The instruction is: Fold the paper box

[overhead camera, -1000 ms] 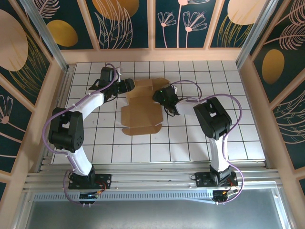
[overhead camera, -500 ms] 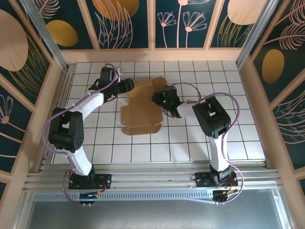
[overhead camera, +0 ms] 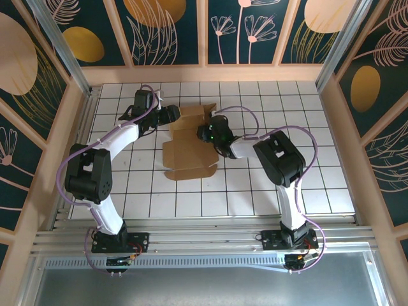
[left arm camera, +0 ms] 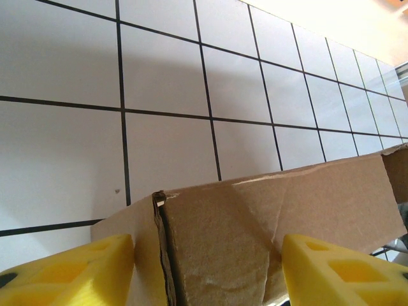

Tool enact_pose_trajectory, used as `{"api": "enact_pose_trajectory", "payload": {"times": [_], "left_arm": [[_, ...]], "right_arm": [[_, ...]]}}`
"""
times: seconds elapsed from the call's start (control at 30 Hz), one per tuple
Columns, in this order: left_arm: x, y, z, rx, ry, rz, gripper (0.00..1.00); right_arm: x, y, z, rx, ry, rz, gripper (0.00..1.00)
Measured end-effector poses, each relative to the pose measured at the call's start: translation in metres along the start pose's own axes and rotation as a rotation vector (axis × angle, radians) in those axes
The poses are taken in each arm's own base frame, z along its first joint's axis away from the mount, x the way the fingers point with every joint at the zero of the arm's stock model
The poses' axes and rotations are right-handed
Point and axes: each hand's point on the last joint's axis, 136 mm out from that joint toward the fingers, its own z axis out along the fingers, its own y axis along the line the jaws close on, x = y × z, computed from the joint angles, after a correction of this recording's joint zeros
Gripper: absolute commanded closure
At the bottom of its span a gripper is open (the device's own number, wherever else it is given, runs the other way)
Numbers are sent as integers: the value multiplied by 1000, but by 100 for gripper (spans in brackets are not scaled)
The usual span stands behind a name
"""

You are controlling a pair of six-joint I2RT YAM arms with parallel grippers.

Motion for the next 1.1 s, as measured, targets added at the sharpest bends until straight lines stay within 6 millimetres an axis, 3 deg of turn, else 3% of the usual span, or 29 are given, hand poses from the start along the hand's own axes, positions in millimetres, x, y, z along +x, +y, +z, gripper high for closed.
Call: {"api": "enact_pose_trajectory", "payload": {"times": [0.17, 0.47, 0.67, 0.9, 1.1], "left_arm": [[0, 0, 0, 2, 1, 0, 38], [0, 0, 0, 1, 1, -1, 38], [0, 0, 0, 0, 0, -1, 38], [0, 0, 0, -2, 2, -1, 38], [0, 0, 0, -3, 3, -1, 38]], "right_arm": [[0, 14, 0, -13, -10, -72, 63], [6, 18, 10, -45, -1, -61, 63], [7, 19, 6, -54, 2, -59, 57], [8, 18, -36, -59, 17, -70, 51], [-25, 34, -100, -105, -63, -95, 42]]}}
